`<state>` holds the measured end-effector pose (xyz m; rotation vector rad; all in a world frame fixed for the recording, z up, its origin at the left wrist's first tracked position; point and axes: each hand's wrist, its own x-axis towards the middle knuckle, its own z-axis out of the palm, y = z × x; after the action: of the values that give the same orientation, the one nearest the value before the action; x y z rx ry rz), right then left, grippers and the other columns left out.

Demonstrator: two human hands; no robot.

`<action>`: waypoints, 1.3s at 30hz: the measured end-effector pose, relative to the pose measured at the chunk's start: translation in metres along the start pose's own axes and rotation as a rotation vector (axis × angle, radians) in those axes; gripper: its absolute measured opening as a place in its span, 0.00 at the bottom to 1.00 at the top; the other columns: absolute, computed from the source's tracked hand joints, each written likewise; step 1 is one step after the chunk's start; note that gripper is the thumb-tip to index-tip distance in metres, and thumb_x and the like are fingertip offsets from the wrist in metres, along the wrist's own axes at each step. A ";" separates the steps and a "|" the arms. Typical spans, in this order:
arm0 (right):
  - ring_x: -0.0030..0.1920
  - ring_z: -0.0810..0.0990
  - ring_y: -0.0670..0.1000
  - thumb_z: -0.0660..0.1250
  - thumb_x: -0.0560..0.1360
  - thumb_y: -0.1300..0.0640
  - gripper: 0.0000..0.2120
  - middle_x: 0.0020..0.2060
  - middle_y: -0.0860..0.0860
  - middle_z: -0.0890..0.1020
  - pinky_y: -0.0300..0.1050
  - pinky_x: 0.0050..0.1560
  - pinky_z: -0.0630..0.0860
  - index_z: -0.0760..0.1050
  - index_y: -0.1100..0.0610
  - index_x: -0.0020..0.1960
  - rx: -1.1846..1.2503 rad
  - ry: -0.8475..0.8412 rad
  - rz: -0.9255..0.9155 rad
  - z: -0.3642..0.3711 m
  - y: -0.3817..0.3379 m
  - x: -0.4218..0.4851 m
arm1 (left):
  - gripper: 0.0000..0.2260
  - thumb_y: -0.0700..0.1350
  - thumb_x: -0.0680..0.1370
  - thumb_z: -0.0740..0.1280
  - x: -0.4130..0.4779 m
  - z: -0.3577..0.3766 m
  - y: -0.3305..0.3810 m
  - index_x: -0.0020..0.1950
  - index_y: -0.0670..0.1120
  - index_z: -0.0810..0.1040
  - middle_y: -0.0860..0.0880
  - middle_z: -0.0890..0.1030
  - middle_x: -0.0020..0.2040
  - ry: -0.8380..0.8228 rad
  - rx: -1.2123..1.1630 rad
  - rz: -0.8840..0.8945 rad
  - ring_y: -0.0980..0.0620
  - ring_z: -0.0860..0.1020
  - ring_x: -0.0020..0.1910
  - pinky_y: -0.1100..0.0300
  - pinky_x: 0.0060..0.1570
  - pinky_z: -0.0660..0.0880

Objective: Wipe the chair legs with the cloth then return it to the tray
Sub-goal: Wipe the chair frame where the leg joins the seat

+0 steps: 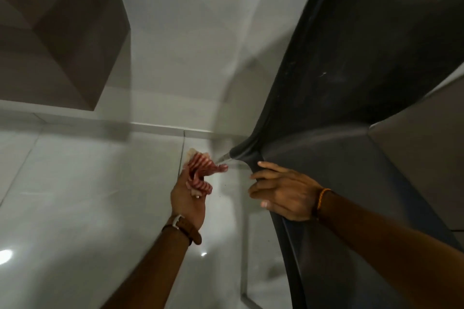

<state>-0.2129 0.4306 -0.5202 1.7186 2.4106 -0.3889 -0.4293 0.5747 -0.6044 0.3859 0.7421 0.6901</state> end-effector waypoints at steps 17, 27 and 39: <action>0.72 0.72 0.48 0.43 0.87 0.41 0.28 0.66 0.41 0.81 0.53 0.84 0.51 0.80 0.47 0.67 0.152 0.035 -0.045 0.019 0.017 -0.001 | 0.26 0.54 0.83 0.52 0.095 0.031 -0.097 0.78 0.44 0.67 0.43 0.77 0.70 0.060 0.572 0.205 0.48 0.76 0.69 0.73 0.58 0.75; 0.73 0.71 0.45 0.48 0.87 0.41 0.23 0.67 0.37 0.79 0.53 0.83 0.53 0.79 0.44 0.67 0.145 0.042 -0.057 0.016 0.020 0.001 | 0.15 0.45 0.88 0.52 0.165 -0.022 -0.119 0.69 0.46 0.74 0.44 0.80 0.63 0.107 0.709 0.057 0.45 0.78 0.62 0.47 0.65 0.75; 0.70 0.74 0.50 0.48 0.86 0.43 0.26 0.65 0.43 0.82 0.55 0.83 0.52 0.82 0.50 0.66 0.168 0.031 -0.027 0.006 0.010 0.001 | 0.21 0.44 0.80 0.55 0.128 0.004 -0.089 0.70 0.42 0.75 0.45 0.81 0.66 -0.067 0.720 0.139 0.48 0.78 0.65 0.48 0.66 0.74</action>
<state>-0.2041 0.4325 -0.5276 1.7709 2.4893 -0.5886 -0.3191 0.5991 -0.7125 1.1205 0.8932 0.5174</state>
